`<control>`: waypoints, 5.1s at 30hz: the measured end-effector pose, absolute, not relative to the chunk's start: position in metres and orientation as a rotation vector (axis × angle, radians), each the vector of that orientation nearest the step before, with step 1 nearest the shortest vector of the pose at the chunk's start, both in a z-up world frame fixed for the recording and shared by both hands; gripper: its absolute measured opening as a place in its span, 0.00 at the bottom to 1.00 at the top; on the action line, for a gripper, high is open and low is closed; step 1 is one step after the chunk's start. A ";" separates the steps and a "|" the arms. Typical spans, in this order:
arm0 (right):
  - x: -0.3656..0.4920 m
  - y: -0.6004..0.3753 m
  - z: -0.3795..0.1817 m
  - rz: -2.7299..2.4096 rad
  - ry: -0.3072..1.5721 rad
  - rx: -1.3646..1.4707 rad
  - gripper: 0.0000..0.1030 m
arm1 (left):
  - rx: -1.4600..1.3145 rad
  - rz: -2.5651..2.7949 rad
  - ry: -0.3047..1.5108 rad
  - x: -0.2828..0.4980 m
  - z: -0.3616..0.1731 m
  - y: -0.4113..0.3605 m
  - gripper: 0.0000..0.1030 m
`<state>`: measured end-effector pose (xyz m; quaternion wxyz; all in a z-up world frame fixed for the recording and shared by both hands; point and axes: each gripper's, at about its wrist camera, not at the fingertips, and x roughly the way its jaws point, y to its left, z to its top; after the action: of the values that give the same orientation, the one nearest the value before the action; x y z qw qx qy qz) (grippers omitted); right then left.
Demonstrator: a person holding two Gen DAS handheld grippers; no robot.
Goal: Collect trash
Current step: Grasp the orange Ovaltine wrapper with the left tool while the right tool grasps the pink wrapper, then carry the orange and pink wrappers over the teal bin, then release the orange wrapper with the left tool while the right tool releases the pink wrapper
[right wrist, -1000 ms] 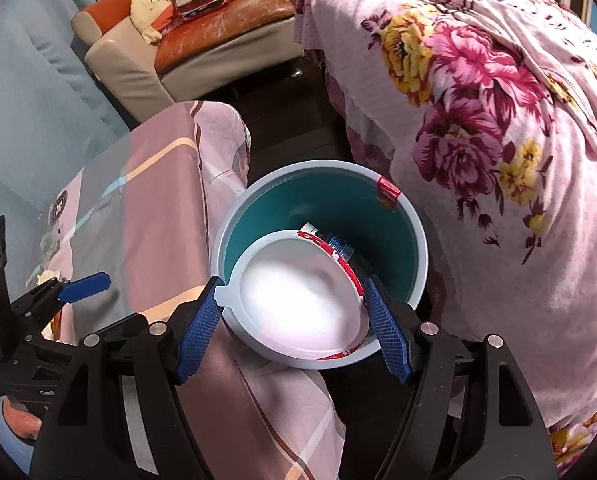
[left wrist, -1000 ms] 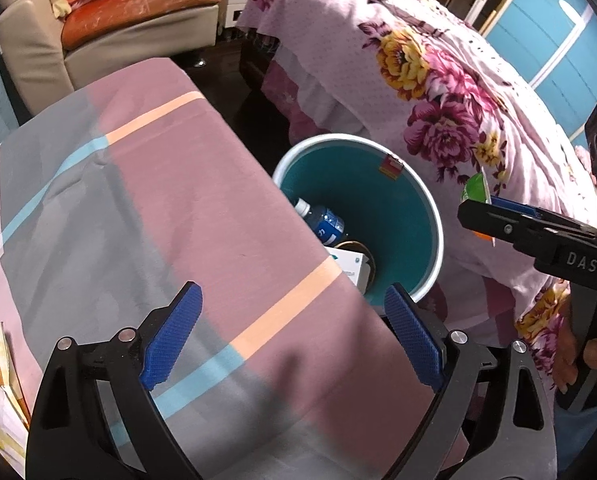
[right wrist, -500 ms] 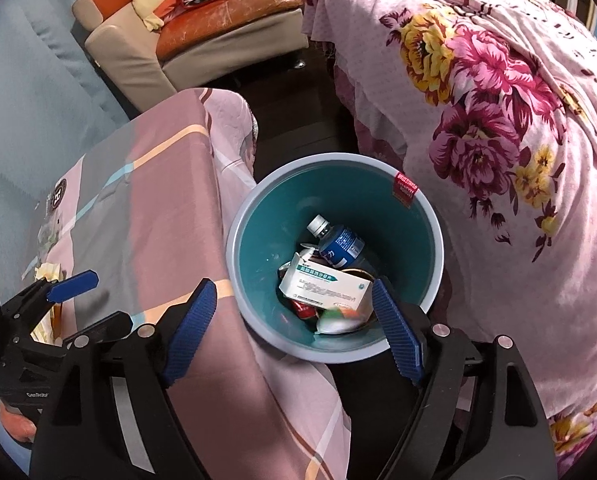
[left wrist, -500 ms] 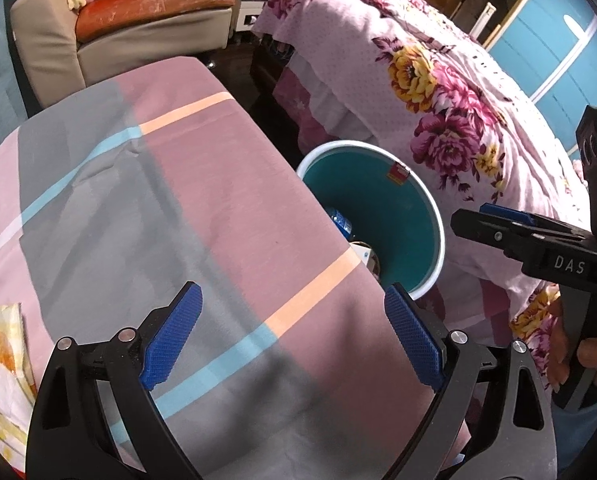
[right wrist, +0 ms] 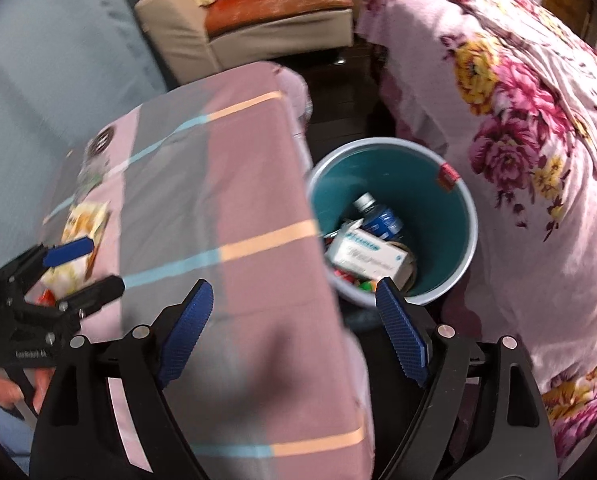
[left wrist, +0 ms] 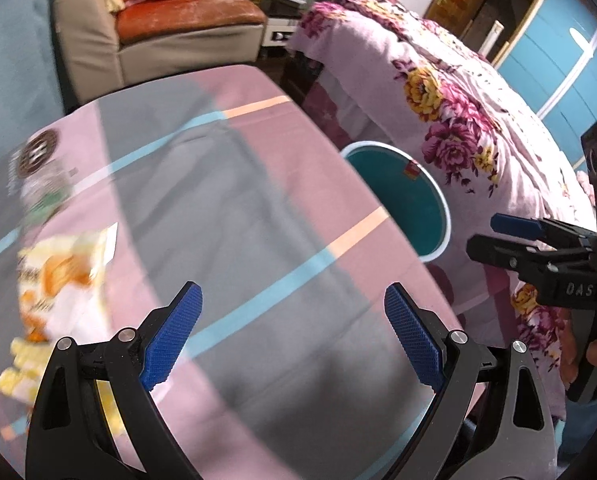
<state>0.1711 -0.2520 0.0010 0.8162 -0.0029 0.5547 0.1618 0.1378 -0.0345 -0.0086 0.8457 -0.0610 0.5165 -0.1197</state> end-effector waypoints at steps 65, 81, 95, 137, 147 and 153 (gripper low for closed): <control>0.057 -0.062 -0.047 0.727 1.343 -0.111 0.30 | -0.319 0.002 1.130 0.000 -0.079 0.161 0.90; 0.083 -0.106 -0.034 0.677 1.295 -0.021 0.30 | -0.305 -0.042 1.071 -0.012 -0.060 0.129 0.48; 0.105 -0.164 -0.025 0.617 1.230 0.058 0.30 | -0.215 -0.148 1.044 0.016 -0.028 0.060 0.48; 0.239 -0.415 -0.029 0.181 1.062 0.339 0.30 | 0.061 -0.474 1.143 0.238 -0.056 -0.210 0.51; 0.252 -0.424 -0.033 0.155 1.069 0.334 0.31 | 0.073 -0.504 1.154 0.250 -0.065 -0.226 0.56; 0.255 -0.423 -0.036 0.146 1.079 0.331 0.31 | 0.092 -0.490 1.133 0.250 -0.063 -0.228 0.78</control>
<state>0.2553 -0.4229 -0.0365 0.8423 0.1569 0.5110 0.0691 0.2505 -0.2277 -0.0634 0.8145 0.0429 0.5309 -0.2298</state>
